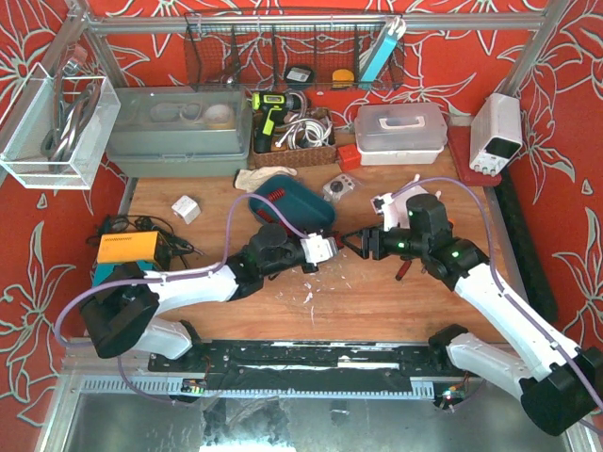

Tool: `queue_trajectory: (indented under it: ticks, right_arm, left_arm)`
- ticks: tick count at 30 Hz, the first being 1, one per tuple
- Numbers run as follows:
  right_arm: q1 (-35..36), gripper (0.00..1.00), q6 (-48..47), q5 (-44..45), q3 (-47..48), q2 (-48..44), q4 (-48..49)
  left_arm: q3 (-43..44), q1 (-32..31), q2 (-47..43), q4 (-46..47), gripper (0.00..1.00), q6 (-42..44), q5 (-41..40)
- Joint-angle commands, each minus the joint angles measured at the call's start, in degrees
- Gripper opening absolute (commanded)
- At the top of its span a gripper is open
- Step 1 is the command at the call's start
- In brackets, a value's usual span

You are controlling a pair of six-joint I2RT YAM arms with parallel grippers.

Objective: Install the large spring

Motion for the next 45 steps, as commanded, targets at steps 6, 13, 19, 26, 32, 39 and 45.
queue_trajectory:
  ticks: [6, 13, 19, 26, 32, 39, 45]
  right_arm:
    - [2.41, 0.67, -3.29, -3.82, 1.02, 3.85, 0.26]
    - [3.52, 0.52, -2.03, -5.29, 0.92, 5.98, 3.11]
    - [3.75, 0.36, 0.06, -7.51, -0.34, 7.85, 6.32]
    - [3.72, 0.00, 0.38, -4.25, -0.81, 7.03, 7.08]
    - [3.70, 0.00, 1.49, 6.73, -0.93, 4.05, 6.93]
    - [3.01, 0.00, -1.39, 21.69, 0.75, 3.84, 1.21]
    - [2.46, 0.00, -3.52, 30.47, 3.43, 4.05, -3.40]
  left_arm:
    - [3.16, -2.27, 0.21, 2.96, 0.00, 0.49, 0.12]
    - [3.13, -3.15, 0.26, 2.74, 0.00, 0.52, 0.19]
    - [2.55, -3.52, 0.08, 4.35, 0.00, 0.78, 0.19]
    - [0.53, -3.52, -0.41, 6.51, 0.31, -0.80, -3.92]
    - [-2.31, -3.52, -1.81, 4.49, 0.84, -4.24, -8.86]
    - [-3.80, -3.43, -3.07, -0.25, 1.00, -15.88, -20.22]
    - [-7.11, -3.43, -6.47, -1.16, 1.00, -25.21, -30.78]
